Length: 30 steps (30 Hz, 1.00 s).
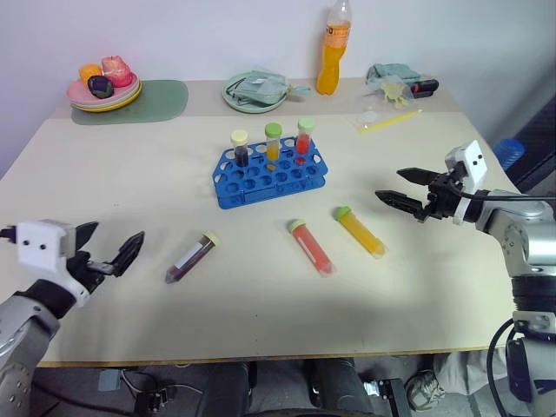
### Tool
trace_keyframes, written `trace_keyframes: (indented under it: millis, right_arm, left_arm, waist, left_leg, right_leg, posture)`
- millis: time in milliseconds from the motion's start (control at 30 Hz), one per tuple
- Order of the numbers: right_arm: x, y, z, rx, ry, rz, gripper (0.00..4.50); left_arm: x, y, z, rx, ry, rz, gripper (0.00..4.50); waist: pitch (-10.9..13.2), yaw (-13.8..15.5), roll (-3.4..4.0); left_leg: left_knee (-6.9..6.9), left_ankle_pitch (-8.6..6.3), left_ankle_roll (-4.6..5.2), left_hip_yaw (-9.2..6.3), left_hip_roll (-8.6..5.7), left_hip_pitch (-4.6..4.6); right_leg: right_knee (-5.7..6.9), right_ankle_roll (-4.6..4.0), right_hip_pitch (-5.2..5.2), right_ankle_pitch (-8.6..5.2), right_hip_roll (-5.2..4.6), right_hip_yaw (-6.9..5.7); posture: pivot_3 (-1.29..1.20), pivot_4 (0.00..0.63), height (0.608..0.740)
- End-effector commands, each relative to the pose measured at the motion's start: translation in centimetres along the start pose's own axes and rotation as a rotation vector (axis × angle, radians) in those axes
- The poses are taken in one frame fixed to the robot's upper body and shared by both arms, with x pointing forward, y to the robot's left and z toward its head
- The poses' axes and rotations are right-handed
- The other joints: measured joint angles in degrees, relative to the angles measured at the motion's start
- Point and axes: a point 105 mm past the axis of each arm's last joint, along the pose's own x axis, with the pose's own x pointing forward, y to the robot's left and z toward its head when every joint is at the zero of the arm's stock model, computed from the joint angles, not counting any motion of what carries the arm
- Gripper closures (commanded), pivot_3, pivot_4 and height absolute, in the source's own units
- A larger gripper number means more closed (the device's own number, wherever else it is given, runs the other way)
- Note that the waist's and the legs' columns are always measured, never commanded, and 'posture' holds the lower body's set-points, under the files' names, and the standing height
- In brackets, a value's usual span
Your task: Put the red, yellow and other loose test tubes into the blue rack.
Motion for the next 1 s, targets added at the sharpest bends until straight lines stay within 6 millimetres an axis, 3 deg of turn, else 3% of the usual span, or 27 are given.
trace_keyframes:
  millis: [33, 400, 500, 600, 800, 1000]
  right_arm:
    - [-1.3, 0.8, 1.9, -0.03, -0.028, -0.021, 0.0]
    - [-0.8, 5.6, 2.7, -0.031, 0.054, 0.11, 0.0]
    - [0.2, 8.4, 3.4, -0.07, 0.161, 0.201, 0.0]
    - [2.4, 10.5, 3.7, 0.018, 0.332, 0.195, 0.0]
    - [5.7, 11.5, 2.5, 0.111, 0.545, 0.15, 0.0]
    - [7.6, 12.2, 1.5, 0.134, 0.687, 0.092, 0.0]
  left_arm:
    - [1.2, -1.0, 0.9, 0.022, -0.015, -0.081, 0.04]
    - [2.6, -3.1, 1.4, 0.06, -0.024, -0.221, 0.04]
    - [2.1, -5.3, 1.2, 0.106, -0.021, -0.359, 0.04]
    - [1.2, -7.9, 0.7, 0.153, 0.003, -0.528, 0.04]
    - [0.2, -10.3, -1.1, 0.211, 0.058, -0.718, 0.04]
    - [0.5, -10.5, -1.3, 0.246, 0.03, -0.725, 0.04]
  waist:
    - [0.0, 0.01, 0.0]
    - [0.0, -0.11, 0.02]
    - [0.03, -0.19, 0.07]
    - [0.04, -0.64, 0.09]
    - [0.02, 0.24, 0.05]
    - [0.04, -0.63, 0.08]
  left_leg:
    - [0.0, 0.0, 0.0, -0.01, 0.0, 0.0]
    - [0.01, 0.0, 0.0, -0.01, 0.03, 0.01]
    - [0.04, 0.0, 0.01, -0.01, 0.03, 0.01]
    - [0.03, 0.0, 0.0, 0.0, 0.07, 0.02]
    - [-0.04, 0.01, -0.02, -0.08, 0.04, -0.06]
    - [-0.03, -0.09, 0.23, 0.1, -0.23, -0.21]
  right_leg:
    - [0.02, 0.02, 0.0, 0.01, 0.0, 0.0]
    - [0.09, 0.04, -0.04, 0.02, 0.06, -0.02]
    - [0.11, -0.03, -0.04, -0.02, 0.05, -0.02]
    - [0.12, -0.12, -0.08, -0.07, 0.06, 0.0]
    - [0.15, -0.32, -0.18, -0.17, -0.08, -0.03]
    - [-0.15, -0.32, -0.19, -0.16, -0.49, -0.07]
  posture:
    - [0.0, 0.15, 0.729]
    - [0.0, 0.15, 0.729]
    - [0.0, 0.15, 0.729]
    - [0.0, 0.15, 0.729]
    - [0.0, 0.15, 0.729]
    - [0.0, 0.15, 0.729]
